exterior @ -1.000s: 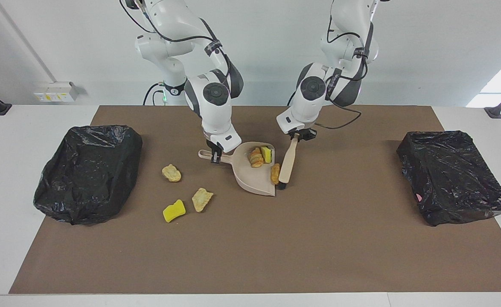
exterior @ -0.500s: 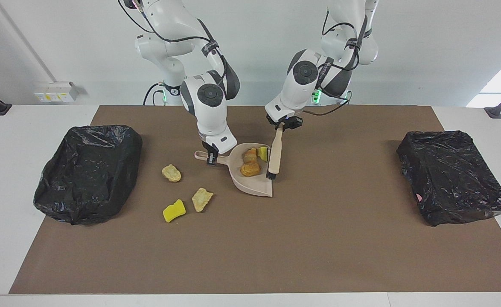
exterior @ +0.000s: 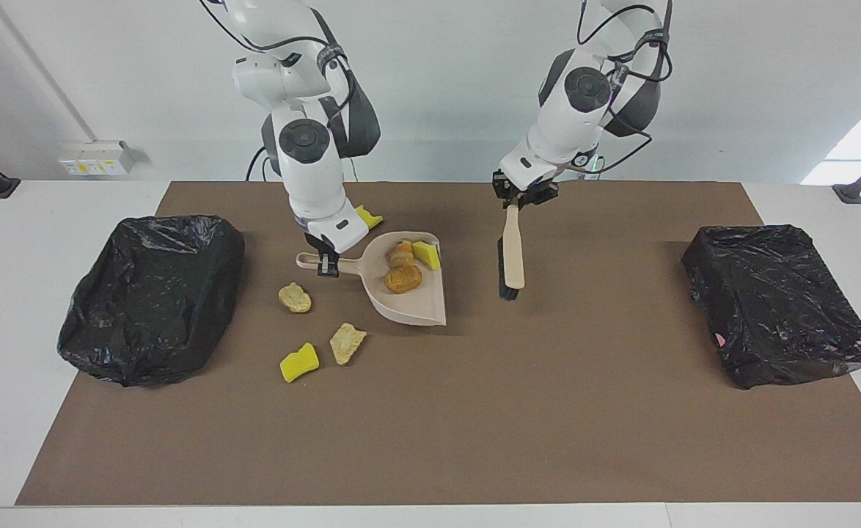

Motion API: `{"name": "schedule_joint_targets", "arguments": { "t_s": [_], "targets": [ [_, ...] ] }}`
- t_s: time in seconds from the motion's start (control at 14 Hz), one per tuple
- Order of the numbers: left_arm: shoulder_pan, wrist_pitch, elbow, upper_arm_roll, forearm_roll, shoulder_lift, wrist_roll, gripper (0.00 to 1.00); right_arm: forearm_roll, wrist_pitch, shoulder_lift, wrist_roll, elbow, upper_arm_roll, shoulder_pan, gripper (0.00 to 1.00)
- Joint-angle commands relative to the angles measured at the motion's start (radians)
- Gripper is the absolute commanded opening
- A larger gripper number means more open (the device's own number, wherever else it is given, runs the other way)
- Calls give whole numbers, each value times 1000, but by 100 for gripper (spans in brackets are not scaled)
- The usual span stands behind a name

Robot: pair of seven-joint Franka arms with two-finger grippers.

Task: Sweep and dump trash in bin
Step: 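Lift the dustpan toward the black bag with the right gripper, then tip the dustpan over the black bag with the right gripper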

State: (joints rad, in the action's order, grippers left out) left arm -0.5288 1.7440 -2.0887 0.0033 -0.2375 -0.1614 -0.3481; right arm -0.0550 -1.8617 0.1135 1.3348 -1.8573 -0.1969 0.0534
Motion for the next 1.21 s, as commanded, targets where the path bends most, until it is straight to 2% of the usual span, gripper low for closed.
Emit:
{"name": "schedule_joint_targets", "arguments": {
  "t_s": [0.0,0.14,0.29,0.57,0.79,1.0,1.14],
  "targets": [
    [-14,-6,-83,-14,0,-71,-115,0,27,99,3,142,94,-9,-90,0],
    [-37,9,-180,-22,-2,-140,-124,0,26,140,3,234,139,-7,-156,0],
    [-71,73,-227,-38,0,-158,-127,0,24,161,3,334,164,-1,-219,0],
    [-98,293,-344,-163,0,-127,-288,0,1,159,3,478,181,1,-386,0],
    [-142,322,-360,-166,-2,-113,-308,0,-9,139,3,587,187,14,-483,0],
    [-195,376,-363,-166,-2,-47,-341,0,-118,122,3,613,187,17,-568,0],
    [-241,431,-366,-164,-2,-12,-405,0,-166,40,-9,624,185,25,-622,0]
  ]
}}
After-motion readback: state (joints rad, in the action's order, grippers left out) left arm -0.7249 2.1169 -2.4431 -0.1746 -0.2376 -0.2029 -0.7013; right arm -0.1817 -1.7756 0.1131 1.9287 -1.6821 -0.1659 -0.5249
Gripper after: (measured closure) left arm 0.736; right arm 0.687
